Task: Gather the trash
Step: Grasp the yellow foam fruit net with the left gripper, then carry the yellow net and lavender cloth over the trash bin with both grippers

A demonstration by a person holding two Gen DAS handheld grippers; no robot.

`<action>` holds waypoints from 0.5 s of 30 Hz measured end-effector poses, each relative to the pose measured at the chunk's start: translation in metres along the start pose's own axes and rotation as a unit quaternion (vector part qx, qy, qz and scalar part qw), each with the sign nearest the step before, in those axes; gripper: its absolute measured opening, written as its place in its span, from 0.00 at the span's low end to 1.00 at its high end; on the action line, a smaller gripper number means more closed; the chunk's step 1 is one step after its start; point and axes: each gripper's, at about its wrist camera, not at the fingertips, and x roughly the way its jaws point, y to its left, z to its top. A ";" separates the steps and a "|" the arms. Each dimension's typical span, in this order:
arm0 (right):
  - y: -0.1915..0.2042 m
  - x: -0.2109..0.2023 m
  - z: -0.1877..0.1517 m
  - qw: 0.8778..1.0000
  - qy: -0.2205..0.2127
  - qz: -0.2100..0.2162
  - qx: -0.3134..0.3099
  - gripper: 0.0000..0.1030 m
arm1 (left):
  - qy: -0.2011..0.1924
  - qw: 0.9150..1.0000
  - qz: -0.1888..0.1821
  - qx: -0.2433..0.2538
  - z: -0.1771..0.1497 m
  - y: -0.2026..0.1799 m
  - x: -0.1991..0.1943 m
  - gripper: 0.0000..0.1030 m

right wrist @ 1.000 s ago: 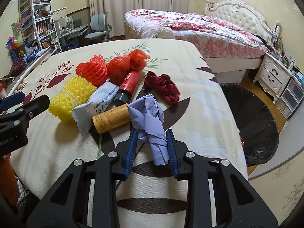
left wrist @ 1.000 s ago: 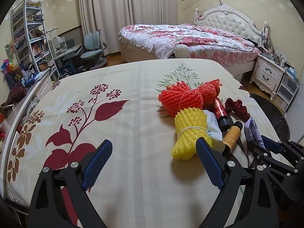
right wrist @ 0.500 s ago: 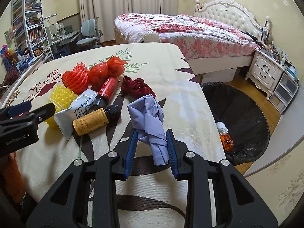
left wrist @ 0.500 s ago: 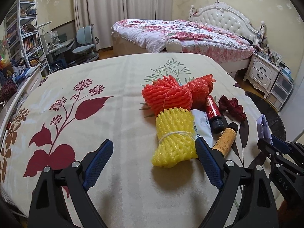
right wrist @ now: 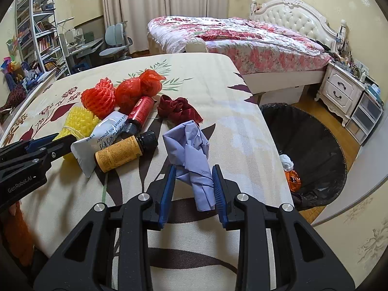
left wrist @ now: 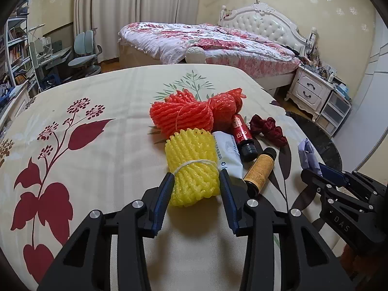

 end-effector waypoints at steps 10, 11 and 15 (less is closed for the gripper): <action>-0.006 -0.016 0.005 1.000 -0.024 -0.006 0.004 0.30 | -0.042 0.999 0.030 0.014 0.006 -0.001 -0.032 0.38; -0.008 -0.019 0.007 1.000 -0.029 -0.010 0.005 0.29 | -0.048 0.998 0.027 0.015 0.008 -0.003 -0.035 0.38; -0.021 -0.030 0.015 0.999 -0.045 -0.024 0.014 0.29 | -0.075 0.997 0.016 0.020 0.022 -0.015 -0.044 0.38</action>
